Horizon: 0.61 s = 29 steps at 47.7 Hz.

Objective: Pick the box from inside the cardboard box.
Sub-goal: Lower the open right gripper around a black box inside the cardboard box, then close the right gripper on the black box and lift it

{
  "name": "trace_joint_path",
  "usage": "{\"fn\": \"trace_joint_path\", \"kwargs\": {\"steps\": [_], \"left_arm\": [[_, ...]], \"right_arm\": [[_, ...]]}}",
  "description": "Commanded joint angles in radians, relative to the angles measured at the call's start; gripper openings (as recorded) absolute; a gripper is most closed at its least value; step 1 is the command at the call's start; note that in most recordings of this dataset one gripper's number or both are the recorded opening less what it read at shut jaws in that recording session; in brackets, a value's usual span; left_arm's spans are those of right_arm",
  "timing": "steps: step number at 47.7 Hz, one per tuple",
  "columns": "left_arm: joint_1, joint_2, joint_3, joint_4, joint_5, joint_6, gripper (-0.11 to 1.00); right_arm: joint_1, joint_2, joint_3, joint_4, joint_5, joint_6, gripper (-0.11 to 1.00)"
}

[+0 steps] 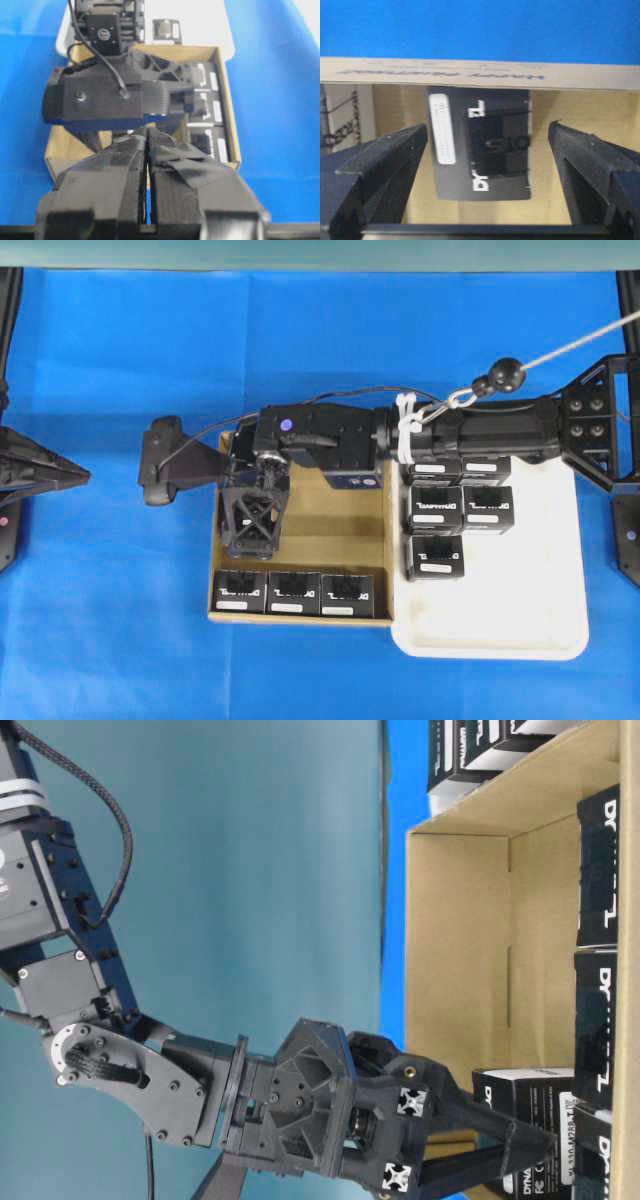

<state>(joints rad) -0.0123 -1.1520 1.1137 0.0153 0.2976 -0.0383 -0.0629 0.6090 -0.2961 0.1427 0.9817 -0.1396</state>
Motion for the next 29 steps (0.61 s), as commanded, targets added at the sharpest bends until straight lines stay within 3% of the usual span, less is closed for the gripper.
{"fn": "trace_joint_path", "kwargs": {"steps": [1,29], "left_arm": [[0.000,0.008,-0.029,0.002,-0.009,-0.002,-0.04],[0.003,0.012,-0.026,0.002,-0.029,-0.003,-0.04]], "right_arm": [[0.018,-0.005,-0.014,0.002,0.008,-0.002,0.98],[0.028,0.031,0.028,-0.003,-0.048,0.006,0.98]]}}
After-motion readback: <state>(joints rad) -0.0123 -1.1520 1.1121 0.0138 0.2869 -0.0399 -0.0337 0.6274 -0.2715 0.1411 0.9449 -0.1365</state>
